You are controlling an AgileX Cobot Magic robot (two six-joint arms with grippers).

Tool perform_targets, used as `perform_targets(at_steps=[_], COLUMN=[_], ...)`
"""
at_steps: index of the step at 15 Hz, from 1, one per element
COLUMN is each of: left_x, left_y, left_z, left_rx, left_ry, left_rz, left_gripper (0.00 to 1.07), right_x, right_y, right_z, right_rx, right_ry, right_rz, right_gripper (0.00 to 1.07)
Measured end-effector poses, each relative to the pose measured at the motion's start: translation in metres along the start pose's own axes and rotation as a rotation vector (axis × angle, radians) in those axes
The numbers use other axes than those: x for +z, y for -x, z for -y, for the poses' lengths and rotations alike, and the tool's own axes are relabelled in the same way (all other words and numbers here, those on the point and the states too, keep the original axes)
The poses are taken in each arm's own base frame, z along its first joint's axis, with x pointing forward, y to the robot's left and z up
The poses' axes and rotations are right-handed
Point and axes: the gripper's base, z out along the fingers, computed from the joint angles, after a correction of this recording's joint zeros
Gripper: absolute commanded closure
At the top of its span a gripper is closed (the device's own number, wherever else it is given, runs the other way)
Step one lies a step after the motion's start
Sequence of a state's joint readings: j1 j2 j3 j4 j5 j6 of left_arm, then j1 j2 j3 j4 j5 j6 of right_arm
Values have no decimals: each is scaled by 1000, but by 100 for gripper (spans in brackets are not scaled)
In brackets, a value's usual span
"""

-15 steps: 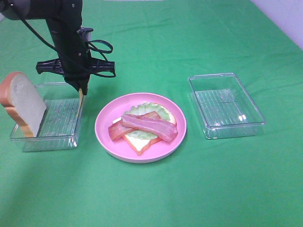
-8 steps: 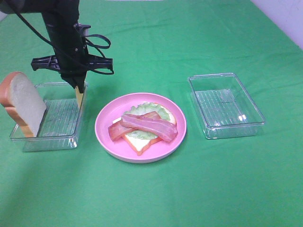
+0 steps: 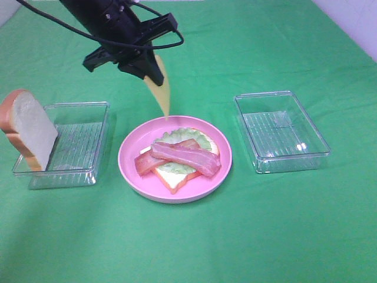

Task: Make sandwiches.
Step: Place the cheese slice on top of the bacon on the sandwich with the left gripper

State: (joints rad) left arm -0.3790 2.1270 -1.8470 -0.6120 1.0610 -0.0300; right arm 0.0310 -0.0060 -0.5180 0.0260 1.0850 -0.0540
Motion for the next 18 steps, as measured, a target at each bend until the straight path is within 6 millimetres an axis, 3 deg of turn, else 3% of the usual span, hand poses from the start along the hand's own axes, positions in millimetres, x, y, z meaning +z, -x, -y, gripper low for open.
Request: perform_targets(at_steps=[2, 3, 4, 6, 8, 15, 16, 17, 18], left_x=[15, 34, 34, 65, 91, 95, 95, 95, 95], left_y=[-1, -4, -4, -12, -19, -22, -22, -22, -22], left_z=[10, 14, 14, 11, -5, -31, -32, -32, -32], left_rx=[55, 44, 44, 41, 56, 57, 47, 42, 42], left_ry=[-158, -225, -225, -218, -144, 115, 123, 127, 127], left_rz=[-25, -56, -56, -119, -181, -220, -219, -218, -218], left_gripper=[107, 107, 107, 107, 107, 107, 92, 70, 70], right_x=[0, 0, 0, 0, 0, 0, 0, 0, 0], right_y=[0, 0, 0, 0, 0, 0, 0, 0, 0], right_z=[0, 0, 0, 0, 0, 0, 0, 0, 0], right_rx=[0, 0, 0, 0, 0, 0, 0, 0, 0], right_ry=[0, 0, 0, 0, 0, 0, 0, 0, 0], right_rz=[0, 0, 0, 0, 0, 0, 0, 0, 0], right_gripper=[47, 47, 47, 47, 47, 47, 47, 47, 47])
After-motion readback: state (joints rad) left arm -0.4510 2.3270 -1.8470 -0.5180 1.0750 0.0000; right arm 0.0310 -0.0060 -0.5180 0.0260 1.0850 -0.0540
